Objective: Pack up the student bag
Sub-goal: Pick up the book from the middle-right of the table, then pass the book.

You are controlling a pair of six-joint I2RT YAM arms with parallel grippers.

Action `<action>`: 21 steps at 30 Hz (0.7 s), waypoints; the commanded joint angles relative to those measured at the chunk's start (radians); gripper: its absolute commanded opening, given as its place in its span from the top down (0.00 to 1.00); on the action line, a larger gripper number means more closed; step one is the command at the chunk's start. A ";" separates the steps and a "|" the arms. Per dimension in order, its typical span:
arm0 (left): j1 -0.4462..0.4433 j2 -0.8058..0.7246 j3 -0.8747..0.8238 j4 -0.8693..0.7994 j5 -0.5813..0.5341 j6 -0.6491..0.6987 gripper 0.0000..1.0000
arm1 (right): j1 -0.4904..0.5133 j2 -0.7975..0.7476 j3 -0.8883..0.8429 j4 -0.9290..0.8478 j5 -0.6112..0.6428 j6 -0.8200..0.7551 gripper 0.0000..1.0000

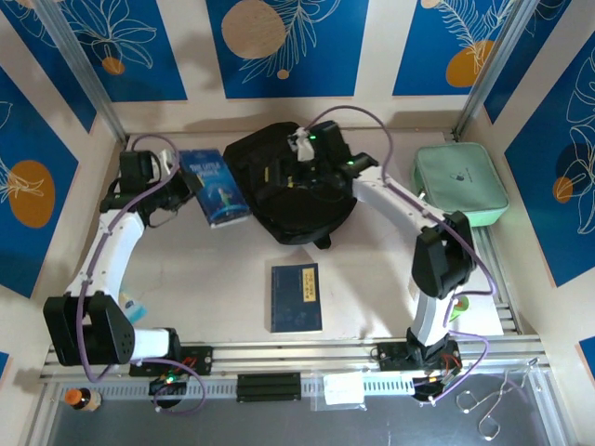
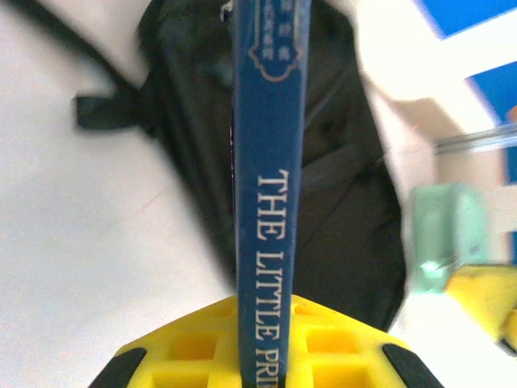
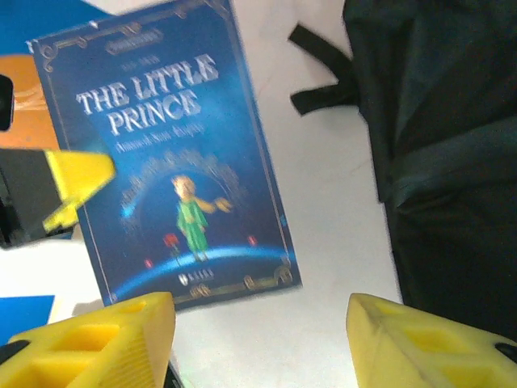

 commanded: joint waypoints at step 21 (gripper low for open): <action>-0.411 0.536 0.215 0.950 -0.201 -0.713 1.00 | -0.346 -0.153 -0.505 0.657 -0.329 0.706 0.13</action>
